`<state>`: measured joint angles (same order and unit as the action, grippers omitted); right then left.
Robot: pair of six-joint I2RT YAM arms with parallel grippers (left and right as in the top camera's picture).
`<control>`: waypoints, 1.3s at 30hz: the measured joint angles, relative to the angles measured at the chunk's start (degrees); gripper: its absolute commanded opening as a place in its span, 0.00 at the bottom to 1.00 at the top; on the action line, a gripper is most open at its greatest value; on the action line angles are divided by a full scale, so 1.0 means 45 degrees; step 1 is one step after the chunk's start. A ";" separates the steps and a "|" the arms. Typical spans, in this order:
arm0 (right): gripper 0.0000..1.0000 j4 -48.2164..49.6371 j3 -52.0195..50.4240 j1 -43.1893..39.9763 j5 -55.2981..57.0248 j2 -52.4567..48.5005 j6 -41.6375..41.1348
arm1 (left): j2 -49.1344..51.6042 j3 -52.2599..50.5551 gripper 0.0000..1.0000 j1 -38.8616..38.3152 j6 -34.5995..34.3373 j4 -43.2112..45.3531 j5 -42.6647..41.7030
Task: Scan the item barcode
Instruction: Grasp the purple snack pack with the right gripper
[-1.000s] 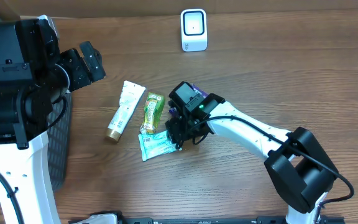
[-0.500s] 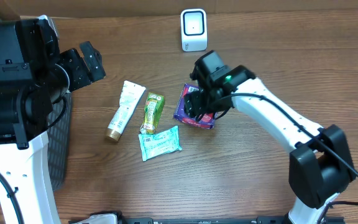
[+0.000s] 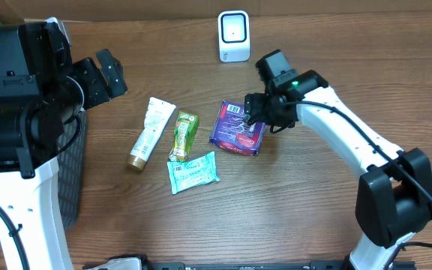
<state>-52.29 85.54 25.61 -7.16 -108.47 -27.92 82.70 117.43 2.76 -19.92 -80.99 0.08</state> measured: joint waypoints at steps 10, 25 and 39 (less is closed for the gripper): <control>0.84 0.2385 -0.2108 -0.1855 -0.4726 0.0000 -0.0049 | 0.0083 0.0000 0.99 0.0000 0.0000 0.0005 0.0000; 0.83 0.7859 -0.5897 -0.2098 -0.7038 0.0000 -0.1836 | 0.0083 0.0000 1.00 0.0000 0.0000 0.0005 0.0000; 0.33 1.1531 -0.7538 -0.1783 -0.6917 0.0092 -0.3113 | 0.0083 0.0000 0.99 0.0000 0.0000 0.0000 0.0005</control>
<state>-0.40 51.62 17.58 -38.28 -108.05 -41.93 83.07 117.43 2.76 -19.92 -80.99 0.10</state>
